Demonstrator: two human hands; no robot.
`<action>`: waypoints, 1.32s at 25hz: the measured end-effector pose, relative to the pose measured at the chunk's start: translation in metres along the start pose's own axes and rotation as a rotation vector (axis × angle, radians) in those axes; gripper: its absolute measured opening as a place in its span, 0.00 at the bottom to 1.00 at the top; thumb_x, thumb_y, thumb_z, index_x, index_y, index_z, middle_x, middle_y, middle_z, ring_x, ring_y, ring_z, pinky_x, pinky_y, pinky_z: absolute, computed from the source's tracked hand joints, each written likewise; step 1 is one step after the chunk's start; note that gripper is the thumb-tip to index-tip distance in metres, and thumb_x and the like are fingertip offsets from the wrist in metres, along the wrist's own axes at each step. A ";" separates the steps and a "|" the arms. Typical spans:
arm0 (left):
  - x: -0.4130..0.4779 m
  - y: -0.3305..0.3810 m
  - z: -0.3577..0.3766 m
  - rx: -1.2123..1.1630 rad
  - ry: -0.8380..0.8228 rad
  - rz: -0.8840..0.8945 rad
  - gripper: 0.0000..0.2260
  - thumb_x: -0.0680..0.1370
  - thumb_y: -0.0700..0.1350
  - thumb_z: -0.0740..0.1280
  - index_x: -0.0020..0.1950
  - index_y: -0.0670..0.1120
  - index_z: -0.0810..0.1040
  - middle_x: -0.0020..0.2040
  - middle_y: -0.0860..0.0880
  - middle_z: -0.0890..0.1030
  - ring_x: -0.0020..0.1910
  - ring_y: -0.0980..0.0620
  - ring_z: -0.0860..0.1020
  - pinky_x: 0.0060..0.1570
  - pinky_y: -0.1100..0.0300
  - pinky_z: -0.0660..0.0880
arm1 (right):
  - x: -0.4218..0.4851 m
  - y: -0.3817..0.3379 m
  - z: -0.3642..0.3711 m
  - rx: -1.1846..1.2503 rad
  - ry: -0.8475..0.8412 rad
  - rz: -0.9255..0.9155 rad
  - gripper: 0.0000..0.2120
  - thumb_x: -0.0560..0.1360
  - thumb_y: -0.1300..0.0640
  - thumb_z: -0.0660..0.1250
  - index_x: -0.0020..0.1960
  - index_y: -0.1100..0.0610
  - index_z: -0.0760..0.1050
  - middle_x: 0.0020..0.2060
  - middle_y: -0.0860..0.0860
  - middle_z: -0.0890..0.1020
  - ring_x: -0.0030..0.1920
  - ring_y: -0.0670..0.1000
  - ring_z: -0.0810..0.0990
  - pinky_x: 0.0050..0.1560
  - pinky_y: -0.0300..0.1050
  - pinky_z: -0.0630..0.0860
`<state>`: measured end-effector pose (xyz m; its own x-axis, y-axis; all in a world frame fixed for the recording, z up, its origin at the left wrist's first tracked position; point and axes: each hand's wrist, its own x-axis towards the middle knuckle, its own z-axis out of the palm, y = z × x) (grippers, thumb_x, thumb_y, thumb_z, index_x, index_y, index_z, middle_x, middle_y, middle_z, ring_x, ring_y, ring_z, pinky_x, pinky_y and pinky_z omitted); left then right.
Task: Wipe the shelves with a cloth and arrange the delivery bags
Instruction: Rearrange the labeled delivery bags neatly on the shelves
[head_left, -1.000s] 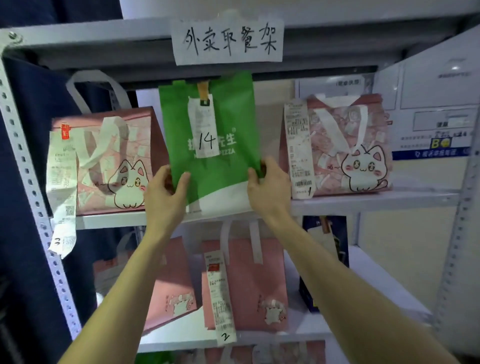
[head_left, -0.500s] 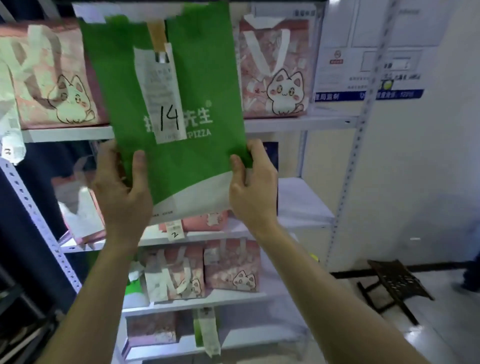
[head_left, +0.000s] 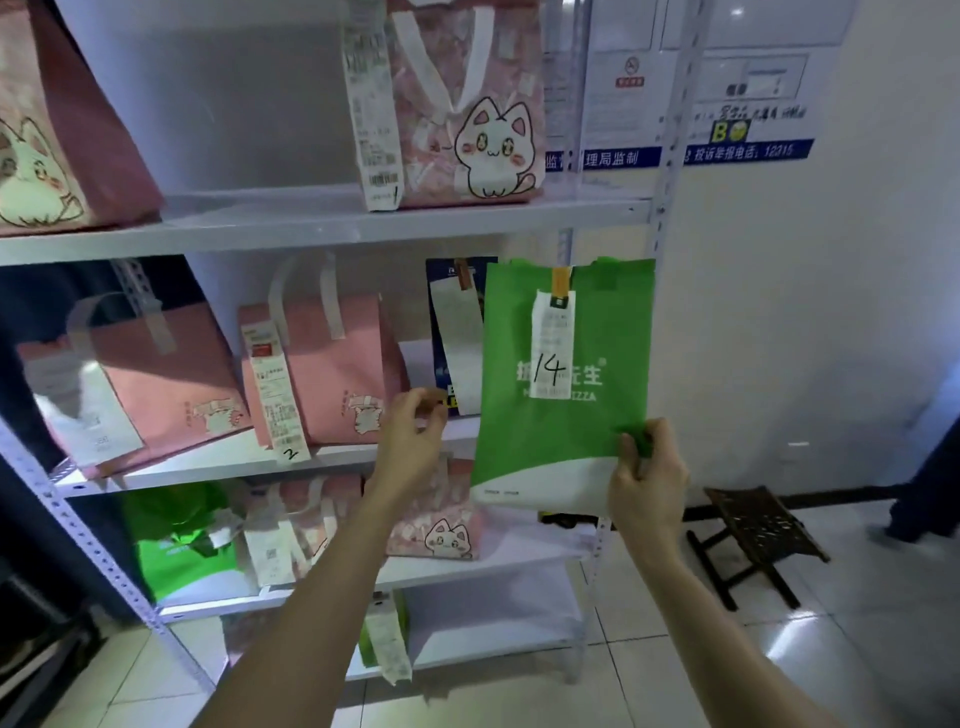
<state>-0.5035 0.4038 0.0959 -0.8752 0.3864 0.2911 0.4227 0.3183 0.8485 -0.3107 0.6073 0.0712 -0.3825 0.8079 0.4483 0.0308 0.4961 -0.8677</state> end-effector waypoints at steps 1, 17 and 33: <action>0.017 -0.007 0.004 0.021 -0.013 -0.024 0.13 0.86 0.40 0.66 0.70 0.49 0.79 0.67 0.50 0.79 0.65 0.50 0.80 0.72 0.45 0.78 | 0.009 0.006 0.005 -0.021 0.014 -0.017 0.17 0.83 0.64 0.65 0.45 0.43 0.67 0.38 0.44 0.77 0.36 0.41 0.74 0.33 0.46 0.67; 0.142 -0.075 0.024 -0.076 0.105 -0.193 0.28 0.74 0.30 0.76 0.73 0.42 0.79 0.74 0.45 0.76 0.71 0.42 0.77 0.73 0.40 0.77 | 0.108 0.041 0.109 -0.069 -0.002 -0.216 0.13 0.83 0.66 0.60 0.46 0.50 0.66 0.38 0.47 0.71 0.39 0.47 0.70 0.37 0.39 0.65; 0.070 -0.061 -0.011 0.280 0.208 -0.156 0.25 0.78 0.38 0.76 0.75 0.45 0.79 0.76 0.43 0.74 0.73 0.40 0.76 0.76 0.41 0.72 | 0.119 0.055 0.112 -0.022 -0.424 0.047 0.28 0.81 0.52 0.71 0.76 0.53 0.64 0.68 0.49 0.74 0.63 0.51 0.79 0.63 0.54 0.80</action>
<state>-0.5928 0.4020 0.0697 -0.9509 0.1403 0.2758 0.3036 0.5950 0.7441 -0.4578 0.6951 0.0527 -0.7258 0.6297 0.2770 0.0746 0.4723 -0.8783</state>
